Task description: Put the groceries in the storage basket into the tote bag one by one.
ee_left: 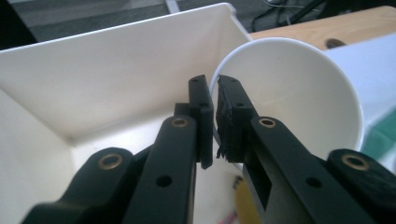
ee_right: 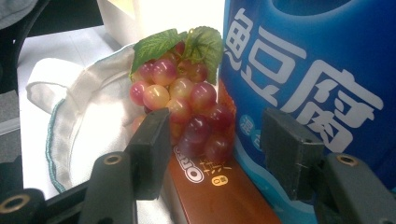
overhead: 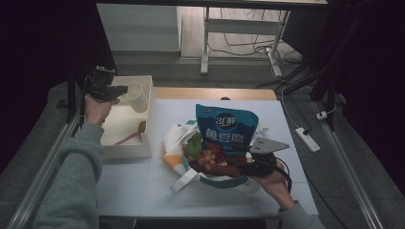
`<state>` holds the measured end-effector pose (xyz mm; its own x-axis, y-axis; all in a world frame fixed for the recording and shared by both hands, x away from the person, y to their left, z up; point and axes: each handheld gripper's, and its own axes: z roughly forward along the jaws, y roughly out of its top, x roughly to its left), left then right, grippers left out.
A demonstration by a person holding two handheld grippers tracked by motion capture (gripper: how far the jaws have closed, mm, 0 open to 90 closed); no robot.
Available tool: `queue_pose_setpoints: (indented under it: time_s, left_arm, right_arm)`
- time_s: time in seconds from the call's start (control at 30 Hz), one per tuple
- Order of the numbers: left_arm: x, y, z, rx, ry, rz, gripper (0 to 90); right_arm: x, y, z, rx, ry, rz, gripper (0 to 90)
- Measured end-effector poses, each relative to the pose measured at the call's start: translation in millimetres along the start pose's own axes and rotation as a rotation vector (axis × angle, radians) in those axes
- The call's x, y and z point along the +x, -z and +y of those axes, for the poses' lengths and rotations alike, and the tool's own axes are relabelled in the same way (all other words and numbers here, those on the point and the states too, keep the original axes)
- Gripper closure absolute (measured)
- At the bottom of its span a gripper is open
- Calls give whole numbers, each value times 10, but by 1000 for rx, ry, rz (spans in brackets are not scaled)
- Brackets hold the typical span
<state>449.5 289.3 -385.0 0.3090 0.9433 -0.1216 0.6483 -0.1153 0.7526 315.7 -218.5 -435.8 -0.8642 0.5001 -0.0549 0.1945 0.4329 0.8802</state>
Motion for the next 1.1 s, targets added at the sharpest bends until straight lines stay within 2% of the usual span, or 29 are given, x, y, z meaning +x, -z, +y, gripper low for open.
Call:
queue_pose_setpoints:
  time_s: [0.37,0.47,0.63,0.77,0.83,1.0,1.1]
  left_arm:
    - [-152,564,-188,-67,-98,-91,846]
    - [-166,689,-236,-91,-103,-129,846]
    - [-189,854,-306,-115,-126,-145,847]
    - [-240,981,-334,-148,-142,-188,847]
    - [-300,1050,-335,-171,-151,-223,848]
    - [-482,1112,-313,-190,-184,-313,847]
    - [-662,1098,-305,-188,-219,-362,847]
  right_arm:
    - [19,-6,17,-7,4,4,429]
    - [24,-18,15,-5,3,7,429]
    - [36,-29,19,-4,7,8,429]
    - [32,-31,19,-4,8,7,429]
    - [29,-32,20,-6,7,9,429]
    - [39,-30,26,-13,14,15,427]
    - [44,-29,31,-19,15,15,425]
